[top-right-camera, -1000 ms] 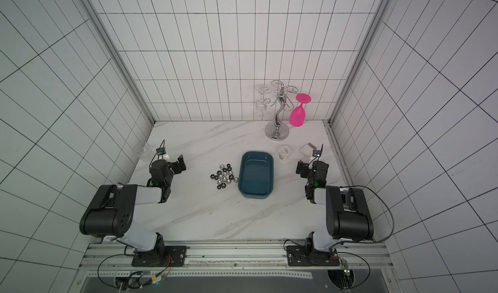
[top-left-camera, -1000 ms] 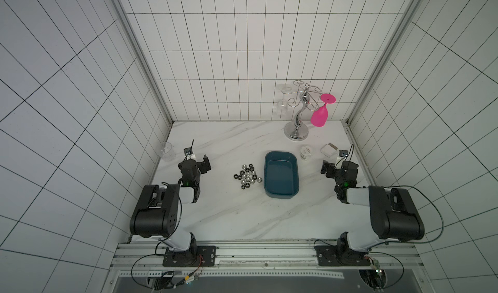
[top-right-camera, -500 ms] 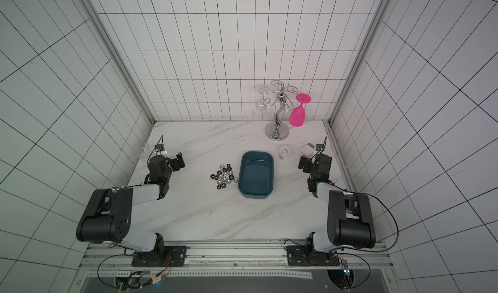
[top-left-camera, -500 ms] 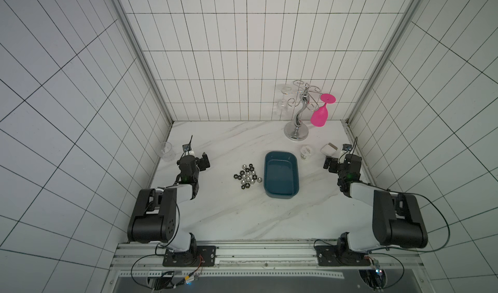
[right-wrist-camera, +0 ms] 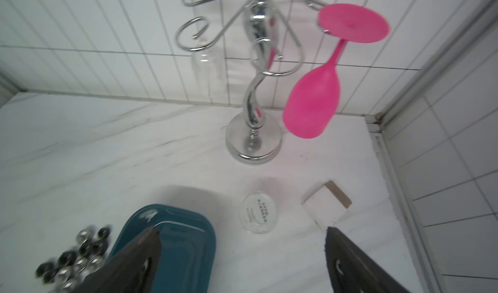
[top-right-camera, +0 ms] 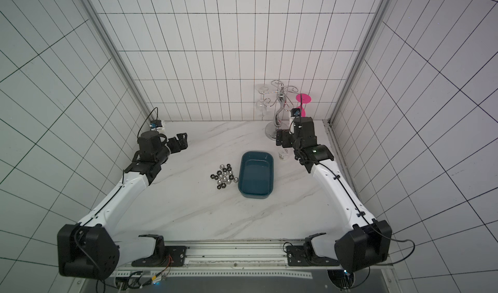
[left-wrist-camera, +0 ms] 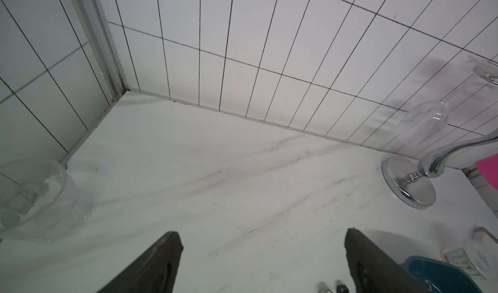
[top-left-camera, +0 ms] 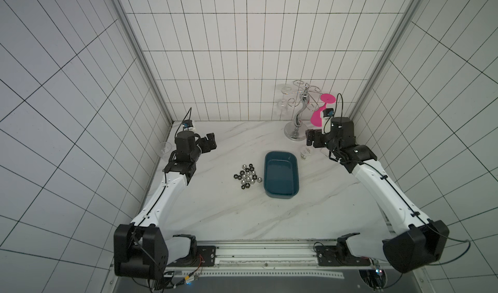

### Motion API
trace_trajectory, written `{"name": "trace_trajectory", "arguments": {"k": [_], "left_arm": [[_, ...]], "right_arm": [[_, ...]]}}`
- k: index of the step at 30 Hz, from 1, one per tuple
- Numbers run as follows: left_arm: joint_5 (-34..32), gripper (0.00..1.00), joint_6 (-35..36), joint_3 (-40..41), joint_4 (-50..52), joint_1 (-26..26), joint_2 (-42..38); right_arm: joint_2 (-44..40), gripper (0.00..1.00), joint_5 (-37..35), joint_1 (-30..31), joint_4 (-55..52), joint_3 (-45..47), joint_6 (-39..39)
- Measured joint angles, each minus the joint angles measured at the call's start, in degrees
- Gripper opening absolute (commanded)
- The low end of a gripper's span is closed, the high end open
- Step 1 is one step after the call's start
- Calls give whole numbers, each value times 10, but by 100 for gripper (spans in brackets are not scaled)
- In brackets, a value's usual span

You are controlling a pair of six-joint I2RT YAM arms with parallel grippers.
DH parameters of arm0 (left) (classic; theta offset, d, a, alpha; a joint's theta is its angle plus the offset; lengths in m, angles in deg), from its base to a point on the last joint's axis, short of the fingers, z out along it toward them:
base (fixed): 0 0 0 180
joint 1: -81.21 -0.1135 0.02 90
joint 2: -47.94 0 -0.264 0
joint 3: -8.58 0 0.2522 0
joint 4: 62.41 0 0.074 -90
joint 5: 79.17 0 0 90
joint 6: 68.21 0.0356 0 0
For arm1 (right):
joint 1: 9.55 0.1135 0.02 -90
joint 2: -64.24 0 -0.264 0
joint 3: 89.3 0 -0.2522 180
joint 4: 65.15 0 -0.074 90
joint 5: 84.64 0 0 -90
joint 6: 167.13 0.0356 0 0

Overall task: Put the nuts on the desktop into the storage box
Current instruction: Pick up the nut from the center of the board.

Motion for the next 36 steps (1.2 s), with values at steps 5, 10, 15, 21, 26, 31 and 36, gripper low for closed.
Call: {"name": "trace_trajectory", "arguments": {"k": [5,10,15,21,26,31,36], "left_arm": [[12,98,-31,30,58,8,-74],[-26,98,-45,70,76,3,-151],[-34,99,-61,72,85,-4,-156],[-22,99,-88,90,88,-6,-148],[-16,98,-101,102,93,-7,-145],[-14,98,-103,111,102,-7,-147],[-9,99,-102,117,104,-8,-152]], "right_arm": [[82,89,31,114,-63,-60,6],[233,83,64,180,-90,-148,8],[367,77,80,210,-118,-254,-2],[469,72,89,229,-145,-362,-17],[539,67,90,244,-172,-449,-32],[600,62,91,260,-198,-519,-45],[651,58,91,266,-224,-565,-49]]}}
